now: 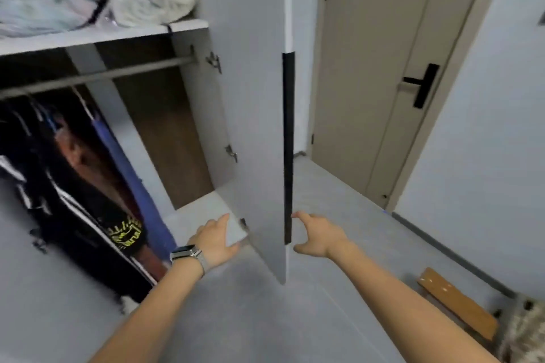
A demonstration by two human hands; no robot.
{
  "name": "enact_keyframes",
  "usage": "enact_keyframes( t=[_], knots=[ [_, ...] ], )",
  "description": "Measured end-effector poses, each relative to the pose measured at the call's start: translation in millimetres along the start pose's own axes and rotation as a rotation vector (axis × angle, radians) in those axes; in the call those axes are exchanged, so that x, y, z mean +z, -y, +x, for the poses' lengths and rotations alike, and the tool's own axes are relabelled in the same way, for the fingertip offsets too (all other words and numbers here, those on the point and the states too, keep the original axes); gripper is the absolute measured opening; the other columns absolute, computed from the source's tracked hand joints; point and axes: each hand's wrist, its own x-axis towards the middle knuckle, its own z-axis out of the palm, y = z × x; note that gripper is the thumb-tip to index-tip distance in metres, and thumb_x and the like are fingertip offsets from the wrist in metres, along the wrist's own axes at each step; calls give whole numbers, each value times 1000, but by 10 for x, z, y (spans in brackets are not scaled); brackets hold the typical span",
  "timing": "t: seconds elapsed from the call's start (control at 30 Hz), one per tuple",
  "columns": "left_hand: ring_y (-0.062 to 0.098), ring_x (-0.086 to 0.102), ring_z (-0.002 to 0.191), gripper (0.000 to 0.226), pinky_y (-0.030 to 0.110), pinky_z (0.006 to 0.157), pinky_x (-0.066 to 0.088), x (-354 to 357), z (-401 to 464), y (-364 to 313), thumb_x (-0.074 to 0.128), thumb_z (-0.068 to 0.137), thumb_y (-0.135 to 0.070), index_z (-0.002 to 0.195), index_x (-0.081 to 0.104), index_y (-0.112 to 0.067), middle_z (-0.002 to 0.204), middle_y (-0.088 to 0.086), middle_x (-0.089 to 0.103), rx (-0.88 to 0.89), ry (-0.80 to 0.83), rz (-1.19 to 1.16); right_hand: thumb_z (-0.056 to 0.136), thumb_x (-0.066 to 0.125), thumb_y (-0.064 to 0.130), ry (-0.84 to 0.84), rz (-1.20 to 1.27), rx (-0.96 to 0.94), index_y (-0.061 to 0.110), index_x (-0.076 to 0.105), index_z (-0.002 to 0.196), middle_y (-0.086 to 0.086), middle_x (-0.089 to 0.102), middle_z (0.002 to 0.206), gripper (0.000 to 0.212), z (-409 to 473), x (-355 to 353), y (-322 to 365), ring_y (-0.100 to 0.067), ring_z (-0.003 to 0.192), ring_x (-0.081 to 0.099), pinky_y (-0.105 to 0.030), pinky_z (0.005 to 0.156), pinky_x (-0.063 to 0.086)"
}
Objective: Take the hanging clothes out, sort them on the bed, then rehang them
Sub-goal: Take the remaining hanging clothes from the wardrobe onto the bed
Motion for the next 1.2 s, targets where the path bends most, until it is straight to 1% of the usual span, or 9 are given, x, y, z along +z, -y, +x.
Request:
enact_keyframes(
  t=[0.27,0.47,0.63,0.73,0.83,0.93,1.0,1.1,1.2],
  knots=[
    [30,49,118,85,40,96,45,-373,-129,1488,56,81,-52,148,16,-20,132,11,46,-276,-99,-99,81,63,35,133,-83,-282,37,23,143,-7,44,138,74,1177,168,1621,-28,122,47,-43,94,48],
    [23,57,104,69,37,87,52,-611,380,2143,60,79,-46,137,34,-22,121,6,53,-380,-169,-173,90,52,29,165,-68,-388,39,27,142,-7,44,136,59,2185,197,2228,-28,119,50,-38,92,47],
    [20,45,127,79,33,103,41,-816,1028,2376,55,86,-48,149,16,-20,145,3,39,-403,-50,-316,88,57,30,231,31,-396,31,29,144,-5,48,137,62,3052,105,2592,-25,122,50,-33,99,44],
    [18,43,129,76,26,104,37,-1013,1313,2494,54,89,-46,149,17,-18,145,4,39,-439,-85,-348,89,59,28,283,92,-422,26,32,143,-2,52,134,60,3528,3,2888,-21,116,53,-25,92,42],
    [16,49,123,67,21,98,39,-1286,1488,2650,55,91,-38,147,23,-17,139,3,46,-476,-202,-451,90,59,25,286,238,-428,21,38,140,-3,59,122,55,3923,-76,3246,-18,101,58,-23,84,44],
    [13,59,104,57,25,90,48,-1492,1608,2868,57,90,-35,140,37,-19,120,-1,59,-529,-276,-562,91,58,20,310,362,-435,17,42,138,-5,64,115,49,4197,-81,3636,-13,97,56,-21,81,41],
    [9,60,95,50,20,84,48,-1617,1704,3075,58,89,-33,135,45,-20,109,-5,60,-558,-343,-585,92,57,19,322,399,-461,16,43,136,-6,65,115,47,4374,-70,3921,-13,95,57,-21,79,41],
    [4,58,84,40,13,79,44,-1851,1844,3425,59,88,-27,127,53,-18,97,-10,58,-570,-479,-581,93,57,26,305,477,-496,16,42,137,-3,61,122,48,4631,-24,4359,-18,102,60,-34,89,51],
    [-1,56,77,34,8,73,44,-2098,1975,3712,58,89,-23,123,56,-20,92,-12,59,-540,-521,-631,90,62,30,219,580,-469,18,40,138,1,54,125,54,4844,-25,4789,-16,110,56,-30,95,48]
  ],
)
